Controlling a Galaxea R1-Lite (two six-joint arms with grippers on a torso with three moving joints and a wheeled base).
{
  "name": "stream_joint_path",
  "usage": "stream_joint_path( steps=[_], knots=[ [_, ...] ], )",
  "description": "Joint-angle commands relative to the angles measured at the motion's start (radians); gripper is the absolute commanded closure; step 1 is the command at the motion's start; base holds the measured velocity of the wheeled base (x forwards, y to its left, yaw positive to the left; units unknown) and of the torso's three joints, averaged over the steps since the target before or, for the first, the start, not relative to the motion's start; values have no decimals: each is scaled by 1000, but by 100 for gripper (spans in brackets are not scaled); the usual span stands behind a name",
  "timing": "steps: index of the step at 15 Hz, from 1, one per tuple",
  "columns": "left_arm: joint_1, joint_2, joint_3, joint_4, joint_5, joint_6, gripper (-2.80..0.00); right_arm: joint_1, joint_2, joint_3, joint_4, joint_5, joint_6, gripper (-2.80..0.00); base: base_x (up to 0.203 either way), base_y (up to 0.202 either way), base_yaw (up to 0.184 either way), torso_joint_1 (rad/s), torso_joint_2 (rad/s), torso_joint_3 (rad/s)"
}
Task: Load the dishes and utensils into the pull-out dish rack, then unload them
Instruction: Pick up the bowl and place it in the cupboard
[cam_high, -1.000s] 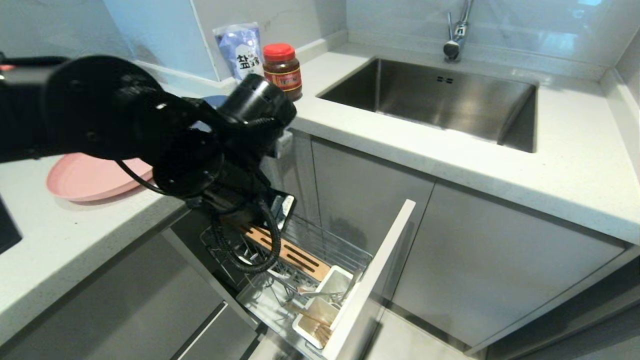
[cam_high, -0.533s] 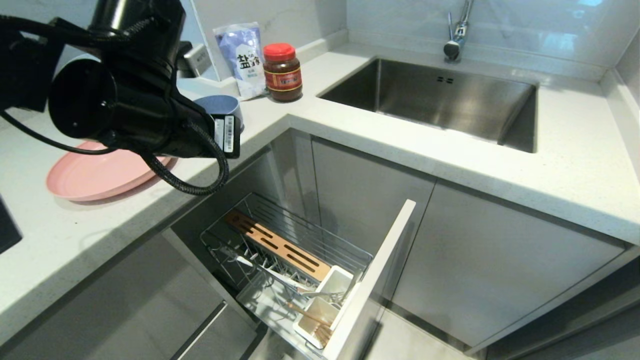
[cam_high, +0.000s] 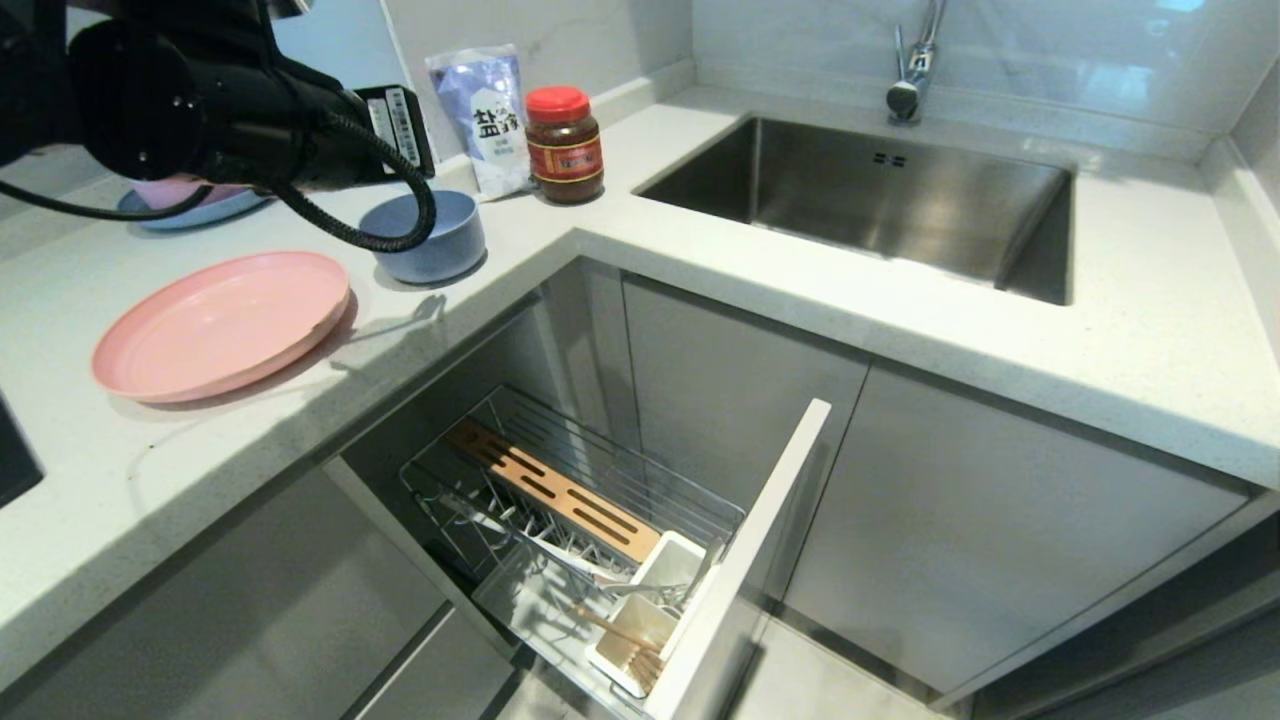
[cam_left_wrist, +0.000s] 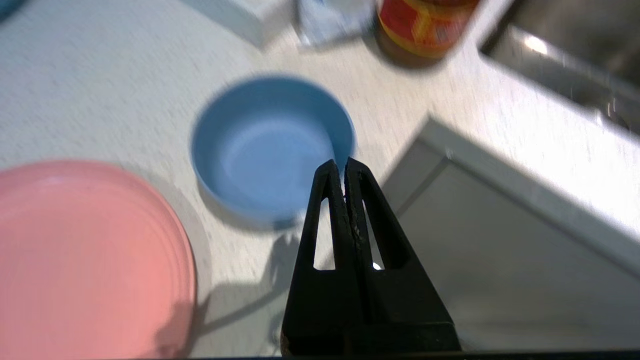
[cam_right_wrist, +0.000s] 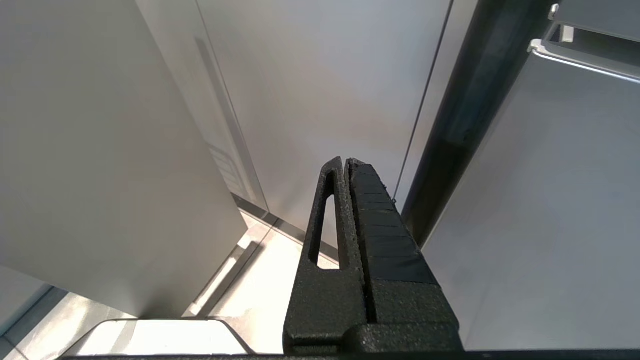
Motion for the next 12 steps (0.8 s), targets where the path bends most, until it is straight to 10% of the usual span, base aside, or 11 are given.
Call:
stream_joint_path(
  steps=[1,8,9,12],
  knots=[
    [23,57,-31,-49,3,-1,0,0,-4,2,0,0,0,0,0,0,0,0,0,0],
    [79,155,-89,-63,-29,41,0,1,-4,2,-1,0,0,0,0,0,0,0,0,0],
    [81,156,-88,-35,-31,63,-280,1,-4,2,0,0,0,0,0,0,0,0,0,0],
    [88,175,-95,-26,-64,69,-280,0,-4,2,-1,0,0,0,0,0,0,0,0,0]
  ],
)
